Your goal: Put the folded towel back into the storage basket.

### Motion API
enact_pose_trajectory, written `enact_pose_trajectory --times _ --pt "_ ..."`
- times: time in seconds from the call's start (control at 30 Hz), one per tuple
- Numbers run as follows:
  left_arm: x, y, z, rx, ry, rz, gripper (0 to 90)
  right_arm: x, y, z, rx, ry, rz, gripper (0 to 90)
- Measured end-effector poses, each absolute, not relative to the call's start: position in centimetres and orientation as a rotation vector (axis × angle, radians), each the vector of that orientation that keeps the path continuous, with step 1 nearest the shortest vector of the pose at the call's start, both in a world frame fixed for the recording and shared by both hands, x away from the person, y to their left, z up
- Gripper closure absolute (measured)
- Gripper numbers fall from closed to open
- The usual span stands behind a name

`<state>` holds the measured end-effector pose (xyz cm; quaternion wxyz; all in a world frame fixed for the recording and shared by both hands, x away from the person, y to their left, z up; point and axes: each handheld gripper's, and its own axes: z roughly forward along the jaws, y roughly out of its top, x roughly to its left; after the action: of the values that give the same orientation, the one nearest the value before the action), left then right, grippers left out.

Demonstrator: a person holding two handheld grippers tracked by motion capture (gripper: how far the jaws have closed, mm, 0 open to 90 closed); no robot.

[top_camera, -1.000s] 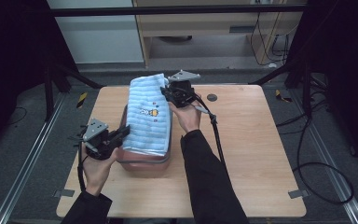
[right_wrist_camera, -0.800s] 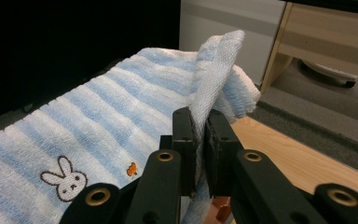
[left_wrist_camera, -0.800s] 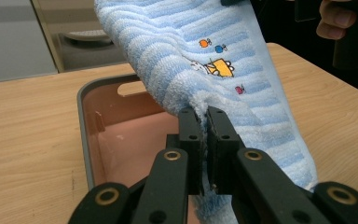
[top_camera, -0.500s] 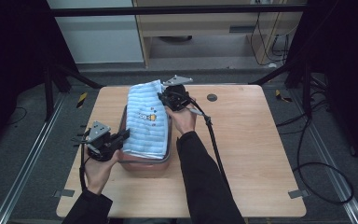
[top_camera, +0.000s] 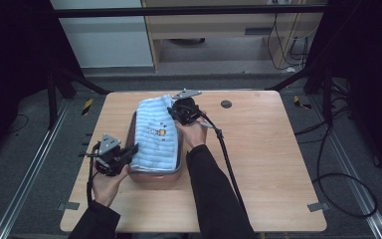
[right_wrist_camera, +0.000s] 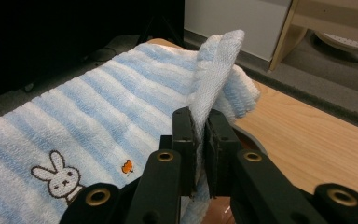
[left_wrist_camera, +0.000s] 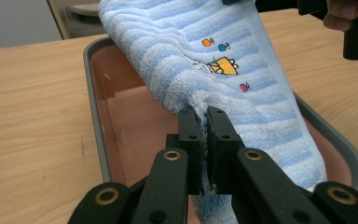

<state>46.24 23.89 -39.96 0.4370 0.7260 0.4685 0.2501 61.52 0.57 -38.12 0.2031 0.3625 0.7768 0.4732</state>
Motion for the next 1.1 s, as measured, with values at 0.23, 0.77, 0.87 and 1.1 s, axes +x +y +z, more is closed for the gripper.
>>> enact_pose_trajectory --times 0.23,0.77,0.87,1.1 --pt "46.3 23.7 -40.8 1.836 1.171 0.628 85.7 61.6 0.6 -39.4 1.023 2.189 1.302 84.1" --pt "47.3 23.8 -42.9 1.893 1.232 0.609 84.4 62.0 0.9 -42.5 1.069 2.237 1.227 81.9" --pt "47.6 23.8 -43.2 1.902 1.248 0.609 81.6 62.0 1.1 -42.8 1.073 2.248 1.21 77.2" --pt "47.5 24.1 -42.8 1.884 1.253 0.616 69.3 61.4 0.4 -42.0 1.049 2.201 1.204 64.5"
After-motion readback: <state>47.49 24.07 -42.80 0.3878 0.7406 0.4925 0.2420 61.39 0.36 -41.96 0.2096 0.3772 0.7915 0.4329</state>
